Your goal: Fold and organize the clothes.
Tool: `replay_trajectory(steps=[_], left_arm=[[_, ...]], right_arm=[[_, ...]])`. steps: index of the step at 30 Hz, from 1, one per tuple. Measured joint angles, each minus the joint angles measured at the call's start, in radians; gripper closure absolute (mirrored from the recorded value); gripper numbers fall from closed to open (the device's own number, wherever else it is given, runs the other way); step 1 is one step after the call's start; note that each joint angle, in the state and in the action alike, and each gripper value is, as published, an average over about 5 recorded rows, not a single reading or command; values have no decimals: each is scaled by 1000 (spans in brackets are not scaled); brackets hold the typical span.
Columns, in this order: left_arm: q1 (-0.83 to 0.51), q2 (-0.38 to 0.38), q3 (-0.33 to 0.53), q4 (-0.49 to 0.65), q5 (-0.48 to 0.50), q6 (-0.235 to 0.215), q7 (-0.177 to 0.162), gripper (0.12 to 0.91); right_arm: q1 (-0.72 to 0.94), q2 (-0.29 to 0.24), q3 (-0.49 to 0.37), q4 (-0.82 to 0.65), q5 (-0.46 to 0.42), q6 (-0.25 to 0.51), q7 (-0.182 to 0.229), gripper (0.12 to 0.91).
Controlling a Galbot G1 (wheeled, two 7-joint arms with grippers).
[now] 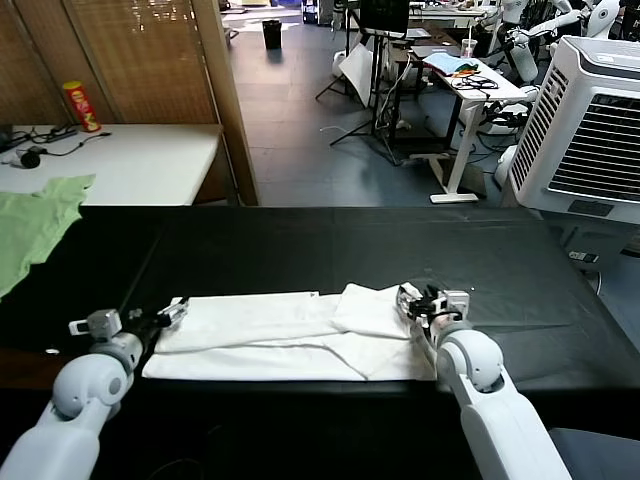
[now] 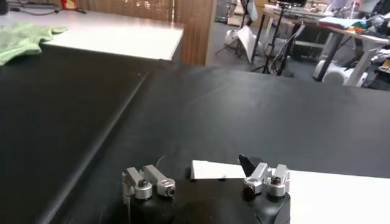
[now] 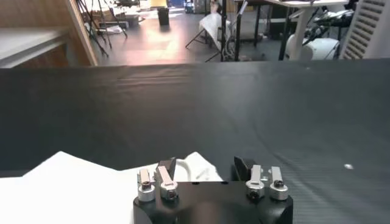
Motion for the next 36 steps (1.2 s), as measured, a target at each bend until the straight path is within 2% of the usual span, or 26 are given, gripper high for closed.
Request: replay_trajectory(steps=[3, 7, 9, 11, 14, 21, 25, 29, 32, 34, 36], left_arm=[[-3, -2, 1, 10, -1, -1, 11, 621], [-1, -2, 1, 11, 2, -3, 21, 834], [0, -2, 2, 10, 11, -7, 24, 893], [-1, -5, 6, 13, 30, -15, 27, 905], [-3, -11, 12, 21, 75, -33, 35, 904], [-2, -24, 20, 29, 182, -75, 47, 904], [-2, -27, 19, 30, 197, -79, 46, 904], [2, -30, 14, 23, 197, -75, 42, 904], [5, -30, 8, 14, 197, -75, 40, 887], [6, -28, 2, 10, 195, -78, 39, 826], [5, -22, -5, 6, 188, -83, 38, 718]], right_arm=[[1, 10, -2, -9, -14, 1, -8, 481], [-6, 21, -1, -14, -30, 7, -11, 686], [-11, 27, -1, -14, -40, 14, -11, 792], [-17, 32, -3, -11, -50, 22, -7, 860], [-27, 39, -3, -5, -68, 34, 7, 893], [-52, 52, 0, 14, -113, 53, 39, 894], [-59, 51, 2, 23, -114, 50, 37, 894], [-68, 43, 7, 37, -110, 42, 16, 865], [-80, 31, 14, 55, -108, 39, -2, 751], [-89, 20, 21, 72, -104, 38, -12, 634], [-98, 9, 29, 92, -96, 36, -19, 534]])
